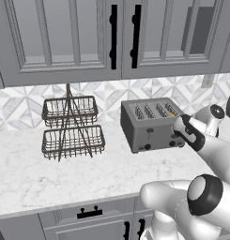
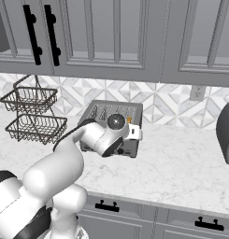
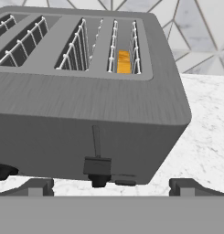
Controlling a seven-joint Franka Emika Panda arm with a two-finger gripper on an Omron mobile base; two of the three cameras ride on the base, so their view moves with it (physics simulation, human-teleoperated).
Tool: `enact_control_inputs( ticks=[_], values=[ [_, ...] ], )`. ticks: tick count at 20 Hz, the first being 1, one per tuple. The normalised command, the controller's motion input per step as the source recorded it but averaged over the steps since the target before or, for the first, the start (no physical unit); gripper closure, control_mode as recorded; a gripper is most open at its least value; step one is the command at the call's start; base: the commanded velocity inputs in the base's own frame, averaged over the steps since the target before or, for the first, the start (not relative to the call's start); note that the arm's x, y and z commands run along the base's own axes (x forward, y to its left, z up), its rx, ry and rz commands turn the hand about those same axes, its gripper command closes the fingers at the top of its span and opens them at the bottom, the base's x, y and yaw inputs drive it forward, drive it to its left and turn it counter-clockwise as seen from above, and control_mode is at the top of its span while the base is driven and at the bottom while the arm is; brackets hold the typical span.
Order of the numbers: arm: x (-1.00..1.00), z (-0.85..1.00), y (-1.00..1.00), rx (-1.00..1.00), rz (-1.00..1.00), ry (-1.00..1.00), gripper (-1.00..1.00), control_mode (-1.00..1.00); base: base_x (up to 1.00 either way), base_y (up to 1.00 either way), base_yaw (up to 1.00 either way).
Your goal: Start the toaster. Once the lever pops up, take the bread to the plate on the dining counter.
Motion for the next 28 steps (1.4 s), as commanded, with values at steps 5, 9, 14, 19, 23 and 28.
enact_control_inputs(
  ticks=[5,9,14,19,23,28],
  values=[
    [0.0,0.0,0.0,0.0,0.0,0.0,-1.0,-1.0,0.0,0.0,0.0],
    [0.0,0.0,0.0,0.0,0.0,0.0,-1.0,-1.0,0.0,0.0,0.0],
    [0.0,0.0,0.0,0.0,0.0,0.0,-1.0,-1.0,0.0,0.0,0.0],
    [0.0,0.0,0.0,0.0,0.0,0.0,-1.0,-1.0,0.0,0.0,0.0],
    [0.0,0.0,0.0,0.0,0.0,0.0,-1.0,-1.0,0.0,0.0,0.0],
    [0.0,0.0,0.0,0.0,0.0,0.0,-1.0,-1.0,0.0,0.0,0.0]
  ],
)
